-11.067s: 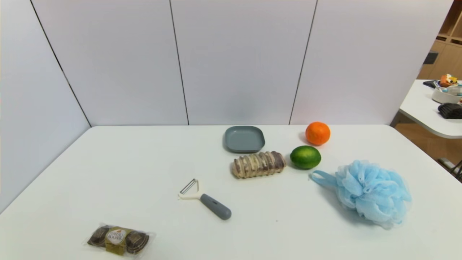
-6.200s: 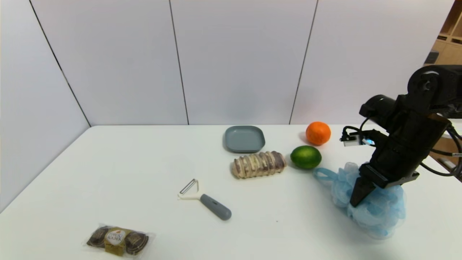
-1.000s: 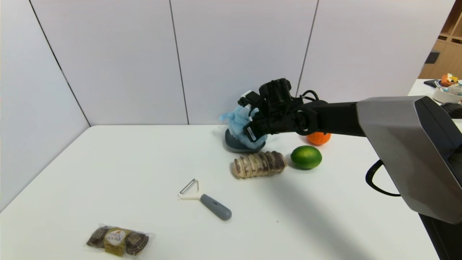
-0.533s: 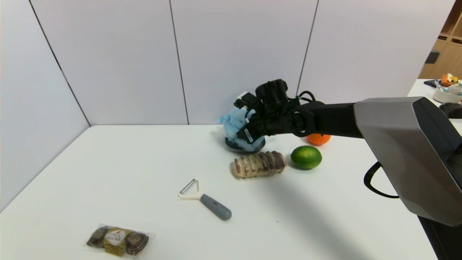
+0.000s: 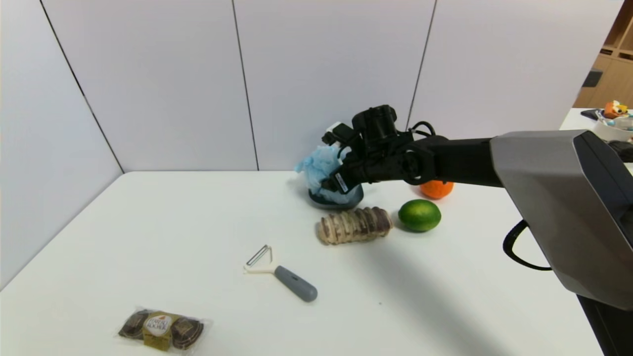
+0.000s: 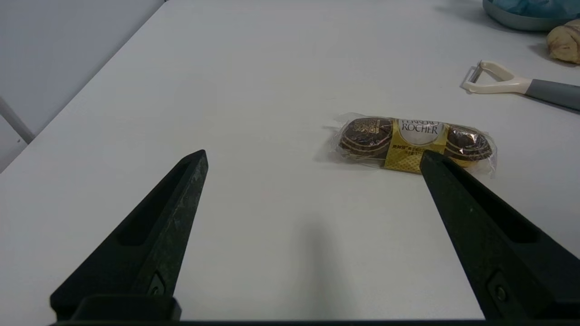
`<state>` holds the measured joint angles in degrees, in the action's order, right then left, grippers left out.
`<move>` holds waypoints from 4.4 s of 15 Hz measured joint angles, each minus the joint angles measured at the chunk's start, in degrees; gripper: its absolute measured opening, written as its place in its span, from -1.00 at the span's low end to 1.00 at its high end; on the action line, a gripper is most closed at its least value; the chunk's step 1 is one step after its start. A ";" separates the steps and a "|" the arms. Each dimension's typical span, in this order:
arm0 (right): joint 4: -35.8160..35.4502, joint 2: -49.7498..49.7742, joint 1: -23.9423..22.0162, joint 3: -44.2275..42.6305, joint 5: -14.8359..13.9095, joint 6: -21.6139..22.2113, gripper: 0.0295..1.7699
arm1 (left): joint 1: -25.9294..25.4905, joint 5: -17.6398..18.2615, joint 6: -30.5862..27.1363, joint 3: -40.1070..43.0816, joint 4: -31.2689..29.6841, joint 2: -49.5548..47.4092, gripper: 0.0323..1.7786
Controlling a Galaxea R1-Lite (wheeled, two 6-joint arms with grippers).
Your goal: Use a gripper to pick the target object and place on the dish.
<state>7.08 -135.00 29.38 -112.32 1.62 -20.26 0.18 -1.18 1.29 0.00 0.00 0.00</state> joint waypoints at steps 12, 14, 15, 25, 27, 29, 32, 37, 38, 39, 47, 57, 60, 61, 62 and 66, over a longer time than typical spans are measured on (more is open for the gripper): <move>4.27 4.18 -0.48 0.28 0.06 0.01 0.88 | 0.00 -0.02 0.00 0.00 0.00 0.00 0.90; 4.29 5.49 -0.52 0.39 0.09 0.00 0.89 | 0.00 0.00 0.00 0.00 0.00 0.00 0.90; 4.32 6.22 -0.59 0.41 0.13 -0.13 0.90 | 0.00 -0.02 0.02 0.00 0.00 0.00 0.90; 2.28 23.76 -4.05 0.39 -1.35 -1.71 0.91 | 0.00 -0.02 0.00 0.00 0.00 0.00 0.90; 1.49 30.21 -7.39 0.74 -1.52 -0.22 0.91 | 0.00 0.00 0.00 0.00 0.00 0.00 0.90; -0.48 36.74 -12.63 2.43 -1.55 1.35 0.91 | -0.02 -0.02 0.00 0.00 0.00 0.00 0.90; -6.53 45.17 -21.59 8.55 -1.33 2.13 0.92 | 0.00 0.02 0.00 0.00 0.00 0.00 0.90; -20.77 59.87 -27.48 30.35 -0.94 4.63 0.92 | 0.00 0.00 0.00 0.00 0.00 0.00 0.90; -23.37 63.61 -27.93 36.33 -0.68 4.85 0.92 | 0.00 -0.02 -0.02 0.00 0.00 0.00 0.90; -25.82 67.77 -28.31 42.01 -0.26 5.11 0.92 | 0.00 0.00 0.00 0.00 0.00 0.00 0.90; -39.05 101.82 -30.54 85.37 0.79 12.00 0.92 | 0.00 -0.02 -0.02 0.00 0.00 0.00 0.90; -33.60 129.77 -29.62 111.78 0.90 15.41 0.92 | 0.00 0.00 0.00 0.00 0.00 0.00 0.90; -21.38 133.55 -29.49 112.25 0.77 14.84 0.92 | 0.00 0.00 0.00 0.00 0.00 0.00 0.90; -18.38 134.15 -29.48 112.28 0.72 14.68 0.93 | 0.00 0.00 0.02 0.00 0.00 0.00 0.90; -15.40 134.58 -29.48 112.30 0.61 14.26 0.93 | 0.00 0.00 0.00 0.00 0.00 0.00 0.90; -7.30 135.11 -29.48 112.32 0.11 14.12 0.93 | 0.00 0.00 0.00 0.00 0.00 0.00 0.90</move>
<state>-0.22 0.11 -0.10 0.00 1.73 -6.14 0.18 -1.18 1.29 0.00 0.00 0.00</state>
